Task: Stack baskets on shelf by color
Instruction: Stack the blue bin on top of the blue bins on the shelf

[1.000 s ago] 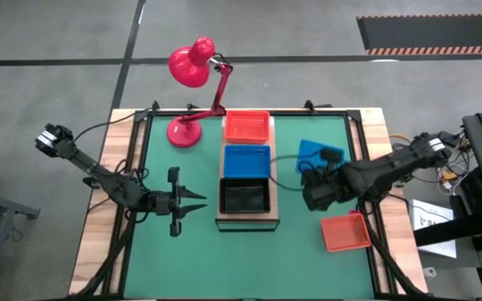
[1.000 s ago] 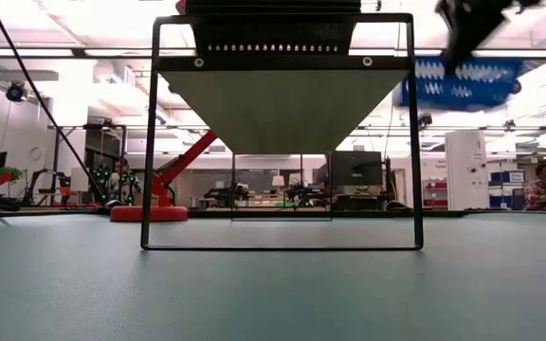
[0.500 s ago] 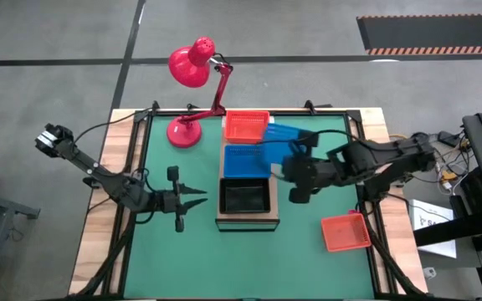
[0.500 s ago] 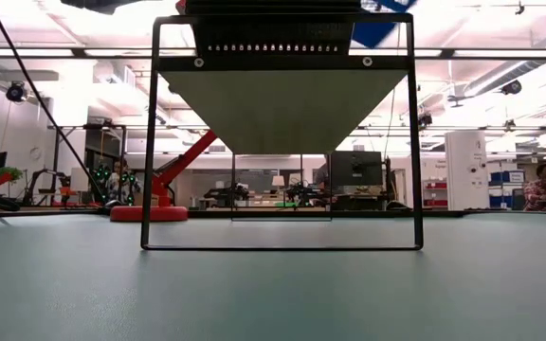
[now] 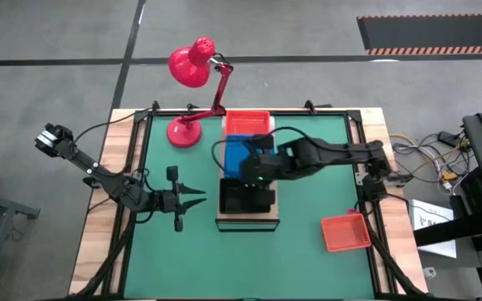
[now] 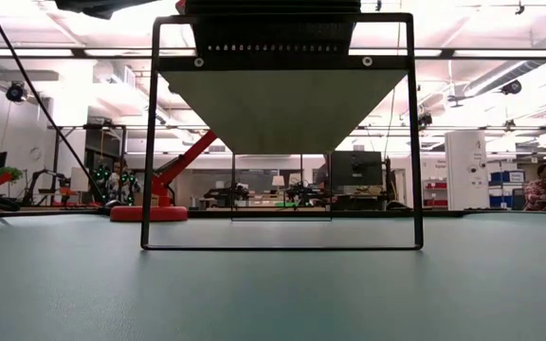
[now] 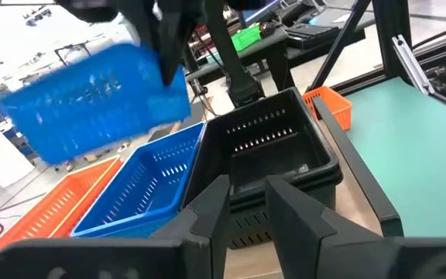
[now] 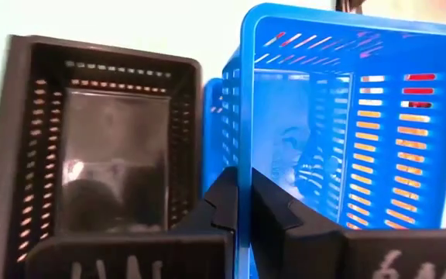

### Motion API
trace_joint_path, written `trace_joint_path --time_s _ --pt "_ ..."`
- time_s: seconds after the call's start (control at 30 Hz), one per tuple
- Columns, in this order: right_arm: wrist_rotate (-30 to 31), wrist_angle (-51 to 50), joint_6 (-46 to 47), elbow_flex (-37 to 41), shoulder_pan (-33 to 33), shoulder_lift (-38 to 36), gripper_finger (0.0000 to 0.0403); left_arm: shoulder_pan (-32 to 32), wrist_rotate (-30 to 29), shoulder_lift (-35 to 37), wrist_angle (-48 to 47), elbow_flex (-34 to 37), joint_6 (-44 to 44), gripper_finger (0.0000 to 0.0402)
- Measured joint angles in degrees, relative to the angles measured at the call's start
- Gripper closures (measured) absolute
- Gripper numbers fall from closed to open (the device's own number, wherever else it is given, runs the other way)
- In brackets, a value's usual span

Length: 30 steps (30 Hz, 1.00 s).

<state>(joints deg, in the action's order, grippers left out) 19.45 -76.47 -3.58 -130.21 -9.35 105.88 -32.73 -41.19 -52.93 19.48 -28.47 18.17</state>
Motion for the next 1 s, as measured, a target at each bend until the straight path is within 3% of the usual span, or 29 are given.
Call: trace_joint_path --time_s 0.17,0.5,0.77,1.0 --pt "-1.07 -3.86 0.97 -4.84 2.5 3.74 0.0394 0.0 -0.02 0.03 -0.01 0.06 0.0 0.0332" --pt "-6.79 -4.22 1.43 -4.53 4.82 4.73 0.0394 0.02 -0.04 0.18 -0.02 0.15 0.04 0.0332" --pt "-7.05 -4.04 3.61 -4.51 5.28 5.93 0.0393 0.01 -0.07 0.26 0.02 0.17 0.07 0.0332" --pt "-7.11 -4.06 5.09 -4.51 6.16 6.43 0.0354 0.0 -0.07 0.26 0.0 0.17 0.07 0.0332"
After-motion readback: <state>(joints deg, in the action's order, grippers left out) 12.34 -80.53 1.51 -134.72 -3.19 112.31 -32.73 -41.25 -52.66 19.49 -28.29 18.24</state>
